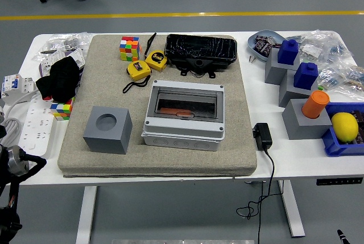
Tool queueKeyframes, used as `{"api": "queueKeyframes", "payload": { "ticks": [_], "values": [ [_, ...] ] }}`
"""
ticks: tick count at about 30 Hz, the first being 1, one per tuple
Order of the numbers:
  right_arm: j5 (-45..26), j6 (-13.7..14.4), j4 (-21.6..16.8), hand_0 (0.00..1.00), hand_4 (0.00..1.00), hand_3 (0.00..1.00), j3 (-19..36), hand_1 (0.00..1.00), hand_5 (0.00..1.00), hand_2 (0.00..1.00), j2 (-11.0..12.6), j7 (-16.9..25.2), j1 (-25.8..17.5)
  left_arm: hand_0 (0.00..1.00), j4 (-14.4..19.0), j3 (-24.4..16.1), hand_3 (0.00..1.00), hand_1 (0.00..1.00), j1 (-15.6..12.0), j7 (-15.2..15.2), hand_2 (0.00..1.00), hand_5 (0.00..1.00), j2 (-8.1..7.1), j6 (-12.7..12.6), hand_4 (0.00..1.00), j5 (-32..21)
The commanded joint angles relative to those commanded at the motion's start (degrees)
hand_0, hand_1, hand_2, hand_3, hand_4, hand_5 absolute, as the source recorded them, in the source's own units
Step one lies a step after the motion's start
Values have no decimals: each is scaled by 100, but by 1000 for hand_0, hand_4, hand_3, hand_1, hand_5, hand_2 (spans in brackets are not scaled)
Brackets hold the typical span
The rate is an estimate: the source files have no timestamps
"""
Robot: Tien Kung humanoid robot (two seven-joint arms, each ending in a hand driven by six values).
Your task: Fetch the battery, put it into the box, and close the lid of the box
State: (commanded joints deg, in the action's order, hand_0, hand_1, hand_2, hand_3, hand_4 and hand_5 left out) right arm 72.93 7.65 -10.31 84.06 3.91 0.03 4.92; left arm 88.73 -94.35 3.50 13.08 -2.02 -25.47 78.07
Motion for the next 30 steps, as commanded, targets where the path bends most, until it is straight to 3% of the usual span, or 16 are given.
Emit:
{"api": "queueKeyframes", "payload": {
  "ticks": [3, 7, 8, 11, 16, 30],
  "values": [
    [45, -19, 0, 850, 998, 788, 29, 827, 998, 775, -19, -7, 2, 676, -21, 16, 662, 704, -84, -8, 670, 834, 24, 92, 852, 745],
    [113, -42, 0, 850, 998, 788, 45, 827, 998, 775, -18, -23, 27, 676, -76, 4, 662, 704, -159, -282, 670, 834, 57, 541, 852, 1676],
    [129, -46, 0, 850, 998, 788, 54, 827, 998, 775, -18, -24, 33, 749, -99, 8, 733, 784, -171, -335, 758, 814, 55, 665, 895, 1937],
    [156, -54, 0, 850, 998, 788, 60, 827, 998, 775, -15, -37, 47, 749, -126, 46, 733, 784, -184, -360, 758, 814, 37, 832, 895, 2509],
    [183, -74, 0, 850, 998, 788, 54, 827, 998, 775, -12, -68, 69, 754, -135, 126, 751, 797, -160, -320, 774, 838, 40, 879, 919, 1996],
    [366, -113, 0, 850, 998, 788, 97, 827, 998, 774, -49, -100, 95, 738, -183, 115, 733, 777, -260, -378, 753, 864, 72, 845, 936, 1919]
  ]
}}
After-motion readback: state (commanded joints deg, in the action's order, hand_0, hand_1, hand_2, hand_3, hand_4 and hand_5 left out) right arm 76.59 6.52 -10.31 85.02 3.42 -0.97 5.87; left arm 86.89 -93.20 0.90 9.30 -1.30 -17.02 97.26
